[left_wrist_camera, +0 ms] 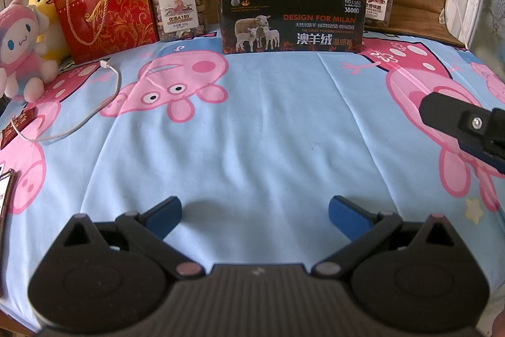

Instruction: Organize snacks

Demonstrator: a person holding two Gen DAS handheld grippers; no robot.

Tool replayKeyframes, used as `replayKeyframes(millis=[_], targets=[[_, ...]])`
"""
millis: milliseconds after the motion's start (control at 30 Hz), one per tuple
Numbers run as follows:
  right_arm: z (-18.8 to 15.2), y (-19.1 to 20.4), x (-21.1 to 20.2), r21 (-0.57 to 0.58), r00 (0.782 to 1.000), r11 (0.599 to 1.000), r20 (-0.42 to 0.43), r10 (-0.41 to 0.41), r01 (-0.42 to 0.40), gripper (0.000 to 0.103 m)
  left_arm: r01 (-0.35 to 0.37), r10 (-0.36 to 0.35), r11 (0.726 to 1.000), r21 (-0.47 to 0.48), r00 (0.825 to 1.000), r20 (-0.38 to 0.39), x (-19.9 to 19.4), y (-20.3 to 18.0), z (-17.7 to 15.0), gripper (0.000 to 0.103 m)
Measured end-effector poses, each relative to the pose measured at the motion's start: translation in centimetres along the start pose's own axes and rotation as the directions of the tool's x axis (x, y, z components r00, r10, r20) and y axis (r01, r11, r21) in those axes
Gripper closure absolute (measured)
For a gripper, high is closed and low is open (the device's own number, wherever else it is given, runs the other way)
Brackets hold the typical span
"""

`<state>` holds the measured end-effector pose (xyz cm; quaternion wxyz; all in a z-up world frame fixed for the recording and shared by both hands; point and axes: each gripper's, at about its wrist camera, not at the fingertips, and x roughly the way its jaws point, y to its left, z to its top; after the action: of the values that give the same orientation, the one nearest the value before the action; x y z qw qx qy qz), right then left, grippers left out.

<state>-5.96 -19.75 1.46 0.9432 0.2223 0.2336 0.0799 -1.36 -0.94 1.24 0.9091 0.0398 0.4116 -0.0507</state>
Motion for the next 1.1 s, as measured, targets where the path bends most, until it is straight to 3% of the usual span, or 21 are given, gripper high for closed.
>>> replayKeyframes(millis=[1100], targets=[[0.12,-0.09,-0.20,0.010,1.000,1.000,0.006,0.000,0.000,0.023,-0.003,0.003,1.000,0.001,1.000,0.004,-0.12,0.07,-0.15,0.000]])
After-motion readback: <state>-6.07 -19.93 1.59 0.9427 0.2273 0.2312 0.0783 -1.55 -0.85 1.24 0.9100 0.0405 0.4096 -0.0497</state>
